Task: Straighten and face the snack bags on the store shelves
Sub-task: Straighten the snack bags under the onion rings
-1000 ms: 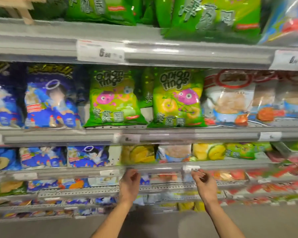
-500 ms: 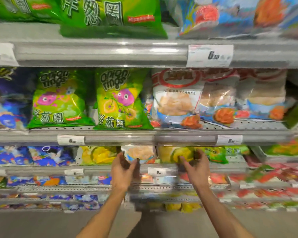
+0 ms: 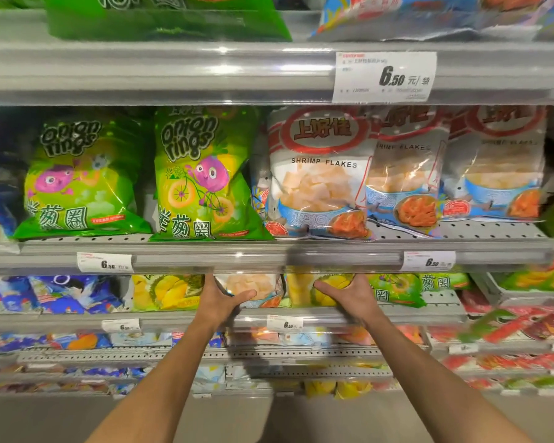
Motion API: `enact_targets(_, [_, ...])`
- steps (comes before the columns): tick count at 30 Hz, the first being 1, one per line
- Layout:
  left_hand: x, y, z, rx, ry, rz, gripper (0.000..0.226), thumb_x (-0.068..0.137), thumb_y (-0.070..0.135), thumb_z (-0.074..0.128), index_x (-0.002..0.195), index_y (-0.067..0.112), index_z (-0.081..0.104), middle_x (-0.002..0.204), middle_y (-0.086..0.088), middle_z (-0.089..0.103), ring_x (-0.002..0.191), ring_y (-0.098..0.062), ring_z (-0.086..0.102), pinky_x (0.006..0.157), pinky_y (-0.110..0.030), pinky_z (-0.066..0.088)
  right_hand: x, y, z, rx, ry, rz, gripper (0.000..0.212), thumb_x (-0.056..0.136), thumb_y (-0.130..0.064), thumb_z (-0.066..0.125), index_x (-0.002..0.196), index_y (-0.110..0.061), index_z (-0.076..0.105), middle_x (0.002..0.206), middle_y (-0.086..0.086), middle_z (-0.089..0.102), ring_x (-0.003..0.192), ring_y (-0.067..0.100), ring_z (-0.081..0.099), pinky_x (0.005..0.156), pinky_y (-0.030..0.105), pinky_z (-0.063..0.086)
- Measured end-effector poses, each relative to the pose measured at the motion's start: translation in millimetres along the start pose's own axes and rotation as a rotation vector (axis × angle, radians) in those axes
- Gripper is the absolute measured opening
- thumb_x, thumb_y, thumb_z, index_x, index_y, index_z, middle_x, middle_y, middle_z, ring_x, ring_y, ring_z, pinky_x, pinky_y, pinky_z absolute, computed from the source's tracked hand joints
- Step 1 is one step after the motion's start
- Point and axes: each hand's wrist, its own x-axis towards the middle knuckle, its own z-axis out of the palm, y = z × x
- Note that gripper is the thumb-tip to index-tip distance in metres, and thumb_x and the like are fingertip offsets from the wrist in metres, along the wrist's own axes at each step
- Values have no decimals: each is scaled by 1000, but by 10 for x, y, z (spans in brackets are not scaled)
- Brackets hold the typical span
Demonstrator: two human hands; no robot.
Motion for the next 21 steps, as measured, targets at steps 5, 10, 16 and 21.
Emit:
enact_targets(5, [118,-27,-2,0,-14,9,75,58,21,96,111,9,45,89,4,56,84,-16,54,71,-22,45,63,-24,-15,-36,-70,100,79,60,-57,93,111,-6,61,79,-3,58,73,12,55,62,24,46])
enact_targets(10, [140,21,-20,-57,-55,31,53,58,13,96,98,17,61,87,10,67,77,4,60,57,-6,46,37,-53,-21,61,-56,69,84,61,-47,96,127,-8,61,117,6,70,113,23,63,101,37,51])
enact_targets(16, [164,27,-129,-86,-83,-49,55,58,14,96,105,12,67,93,1,72,83,-11,67,71,-26,53,-81,-135,-2,74,51,34,54,56,-49,97,87,-21,65,65,-24,55,65,0,52,58,13,42])
enact_targets(21, [138,43,-164,-113,-73,-91,49,58,15,96,99,15,68,88,5,73,77,-6,66,65,-22,53,-214,-250,-26,89,80,2,74,57,-47,98,112,-8,70,104,2,75,98,18,68,97,42,55])
